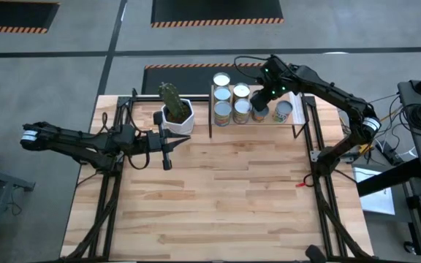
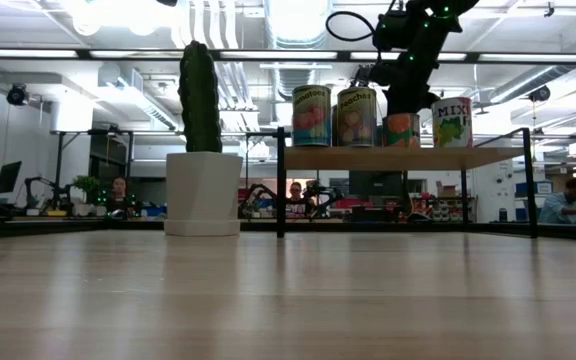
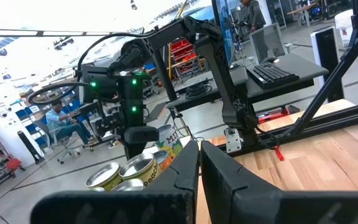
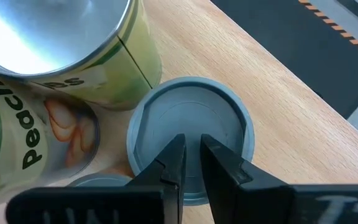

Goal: Pick and place cans onto a shelf
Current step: Put the canned sliced carrots on the shelf, then return to Home Position

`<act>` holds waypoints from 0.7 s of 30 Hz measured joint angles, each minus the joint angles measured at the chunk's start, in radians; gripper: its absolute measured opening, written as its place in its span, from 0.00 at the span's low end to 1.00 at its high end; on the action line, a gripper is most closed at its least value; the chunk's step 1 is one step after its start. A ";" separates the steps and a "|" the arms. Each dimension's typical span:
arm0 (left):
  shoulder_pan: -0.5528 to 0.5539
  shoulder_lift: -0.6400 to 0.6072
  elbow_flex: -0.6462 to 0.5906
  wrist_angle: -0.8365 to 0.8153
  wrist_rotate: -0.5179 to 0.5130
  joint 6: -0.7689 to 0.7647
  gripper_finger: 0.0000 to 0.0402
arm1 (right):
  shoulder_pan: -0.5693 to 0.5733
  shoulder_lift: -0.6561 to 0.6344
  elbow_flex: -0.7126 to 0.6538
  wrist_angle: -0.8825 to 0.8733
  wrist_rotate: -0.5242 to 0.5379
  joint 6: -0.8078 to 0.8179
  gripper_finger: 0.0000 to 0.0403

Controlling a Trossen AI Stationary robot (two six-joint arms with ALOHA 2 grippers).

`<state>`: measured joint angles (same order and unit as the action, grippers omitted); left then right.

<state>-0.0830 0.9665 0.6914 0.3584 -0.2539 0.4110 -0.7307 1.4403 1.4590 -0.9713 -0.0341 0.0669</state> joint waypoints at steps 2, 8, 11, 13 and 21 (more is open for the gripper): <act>0.000 0.000 0.000 0.000 0.000 0.000 0.00 | 0.000 -0.001 0.002 0.001 0.003 0.000 0.09; 0.000 0.000 0.000 0.000 0.000 0.000 0.00 | 0.000 -0.006 0.024 0.004 0.008 0.001 0.09; 0.000 0.000 0.000 0.000 0.000 0.000 0.00 | 0.000 -0.006 0.038 -0.004 0.008 0.001 0.09; 0.000 0.000 0.000 0.000 0.000 0.000 0.00 | 0.000 -0.006 0.051 -0.012 0.008 0.001 0.09; 0.000 -0.037 0.000 -0.072 0.000 0.029 0.00 | 0.042 -0.088 0.066 0.001 0.010 -0.022 0.09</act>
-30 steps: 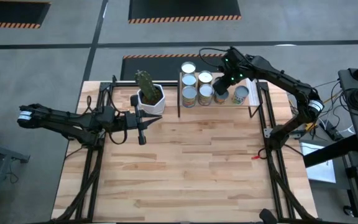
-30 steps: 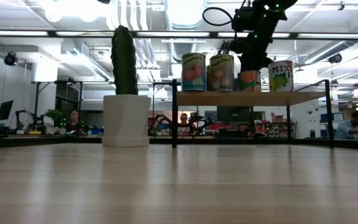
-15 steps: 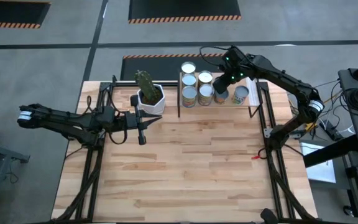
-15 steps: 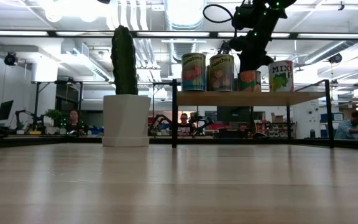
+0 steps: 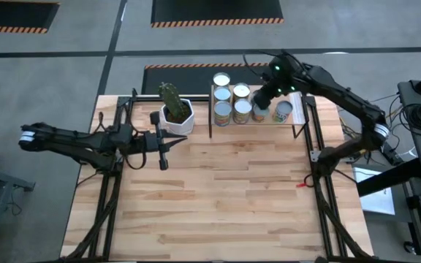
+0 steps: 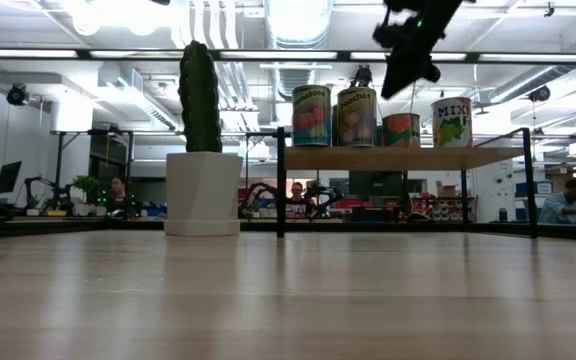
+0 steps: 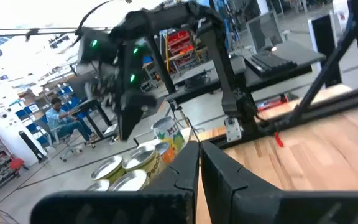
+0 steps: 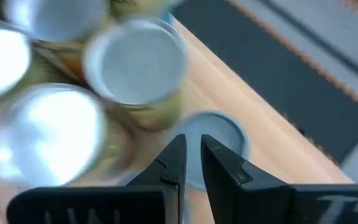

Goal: Pick and place cans onto a shelf
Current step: Return to Home Position

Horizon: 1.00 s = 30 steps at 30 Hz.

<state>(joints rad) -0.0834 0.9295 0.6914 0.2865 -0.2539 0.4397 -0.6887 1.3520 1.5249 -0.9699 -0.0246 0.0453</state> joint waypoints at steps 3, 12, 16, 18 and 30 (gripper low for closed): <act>0.000 -0.050 0.000 -0.061 0.000 0.000 0.00 | 0.057 -0.089 -0.067 0.088 0.000 -0.009 0.09; 0.000 -0.226 0.000 -0.294 0.000 -0.085 0.00 | 0.343 -0.451 -0.453 0.416 -0.003 -0.190 0.09; 0.000 -0.300 0.000 -0.484 0.001 -0.111 0.00 | 0.477 -0.598 -0.646 0.596 -0.003 -0.231 0.09; 0.000 -0.325 0.000 -0.544 0.005 -0.159 0.00 | 0.530 -0.662 -0.724 0.651 -0.002 -0.251 0.09; -0.002 -0.414 -0.268 -0.262 0.271 -0.310 0.00 | 0.648 -0.893 -1.016 0.923 -0.006 -0.377 0.09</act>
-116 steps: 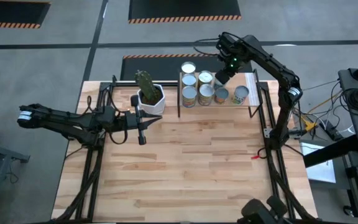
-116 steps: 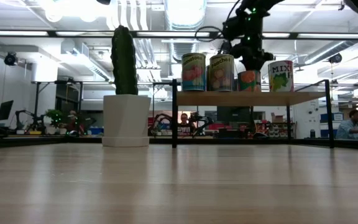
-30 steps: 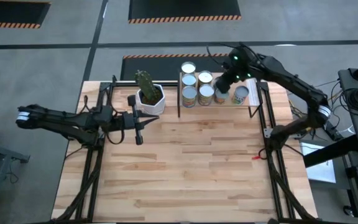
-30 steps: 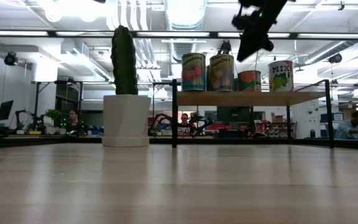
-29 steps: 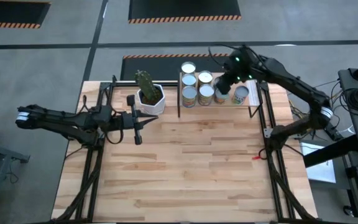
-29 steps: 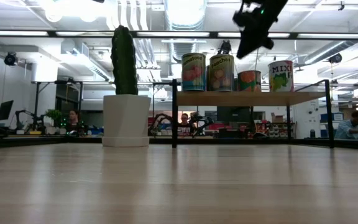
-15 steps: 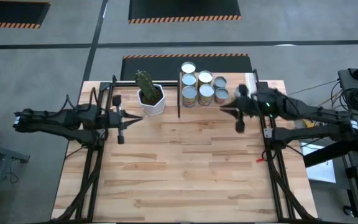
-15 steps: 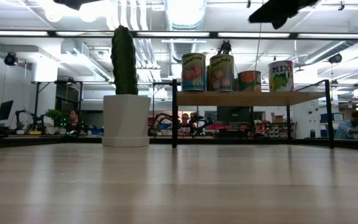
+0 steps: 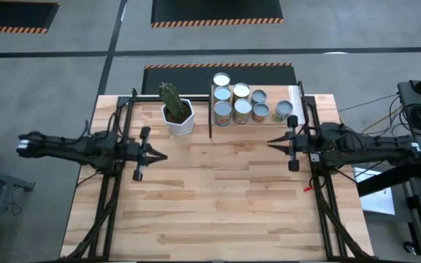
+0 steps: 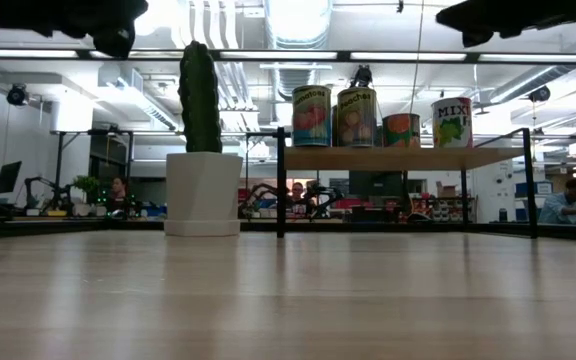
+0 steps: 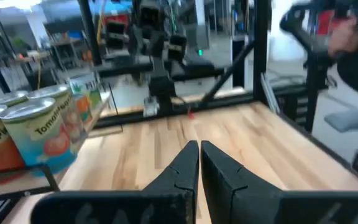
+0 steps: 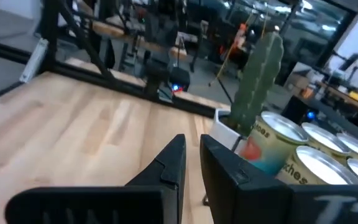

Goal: Pick and place cans onto a shelf
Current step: Return to Home Position

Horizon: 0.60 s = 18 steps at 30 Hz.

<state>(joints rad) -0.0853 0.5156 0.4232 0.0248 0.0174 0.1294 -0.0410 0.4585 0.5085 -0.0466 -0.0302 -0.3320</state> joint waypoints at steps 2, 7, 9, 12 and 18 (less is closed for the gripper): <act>0.000 -0.020 -0.047 0.063 0.000 -0.006 0.00 | 0.000 -0.028 -0.013 0.002 -0.038 0.009 0.09; 0.000 -0.088 -0.089 0.089 0.000 0.042 0.00 | 0.000 -0.092 -0.059 0.012 -0.128 0.057 0.09; 0.000 -0.120 -0.092 0.078 -0.001 0.056 0.00 | 0.000 -0.115 -0.085 0.030 -0.129 0.070 0.09; 0.000 -0.169 -0.093 0.051 -0.004 0.070 0.00 | 0.000 -0.145 -0.129 0.049 -0.129 0.071 0.09; 0.000 -0.268 -0.102 -0.016 -0.007 0.068 0.00 | 0.000 -0.206 -0.228 0.114 -0.155 0.065 0.09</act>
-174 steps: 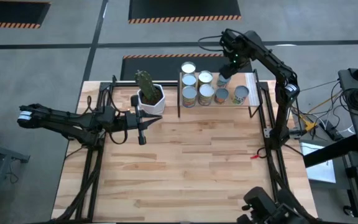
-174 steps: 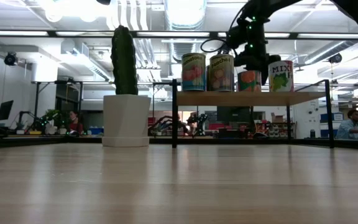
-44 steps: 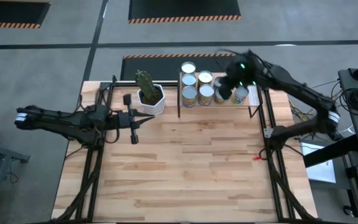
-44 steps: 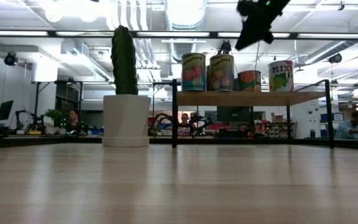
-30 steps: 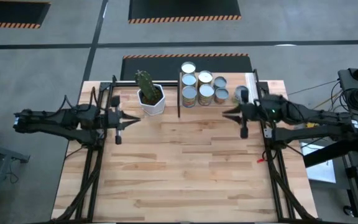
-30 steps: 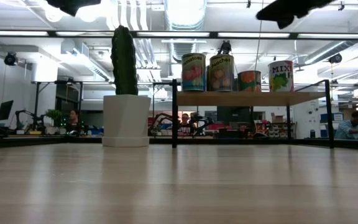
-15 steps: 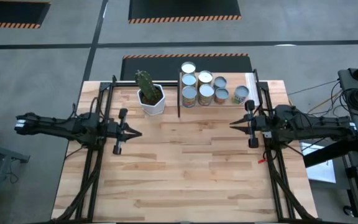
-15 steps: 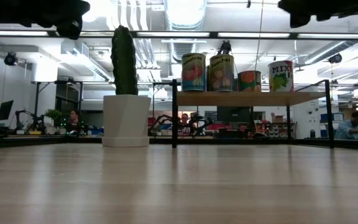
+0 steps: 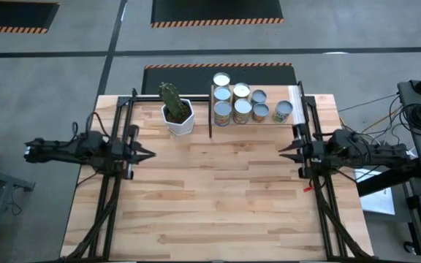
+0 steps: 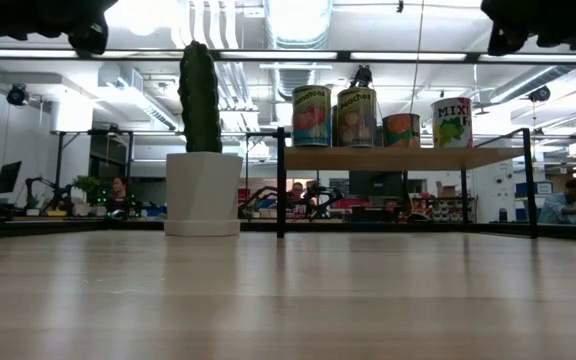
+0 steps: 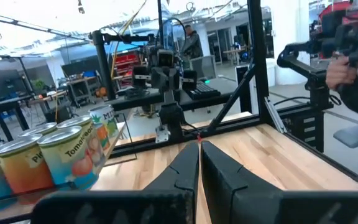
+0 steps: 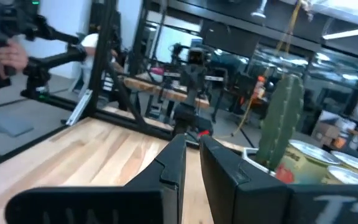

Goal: Pick and place cans onto a shelf
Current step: Return to Home Position

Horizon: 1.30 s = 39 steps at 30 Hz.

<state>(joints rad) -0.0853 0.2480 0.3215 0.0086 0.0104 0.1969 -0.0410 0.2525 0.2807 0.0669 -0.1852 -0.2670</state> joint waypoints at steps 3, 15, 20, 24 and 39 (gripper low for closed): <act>0.000 -0.053 -0.004 -0.037 -0.001 -0.013 0.00 | 0.000 -0.039 -0.033 -0.003 -0.018 -0.012 0.09; 0.000 -0.243 -0.037 -0.110 -0.001 -0.019 0.00 | 0.000 -0.187 -0.140 -0.009 -0.137 -0.033 0.09; 0.000 -0.241 -0.069 -0.114 -0.001 -0.019 0.00 | 0.000 -0.227 -0.181 -0.009 -0.137 0.005 0.09; 0.000 -0.248 -0.103 -0.108 -0.002 -0.020 0.00 | -0.001 -0.252 -0.203 -0.010 -0.136 -0.035 0.09; 0.000 -0.246 -0.311 0.150 -0.002 0.010 0.00 | -0.001 -0.237 -0.268 -0.005 -0.136 0.019 0.09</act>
<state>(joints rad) -0.0853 0.0020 0.0105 0.1582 0.0081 0.2072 -0.0418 0.0151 0.0132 0.0624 -0.3216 -0.2477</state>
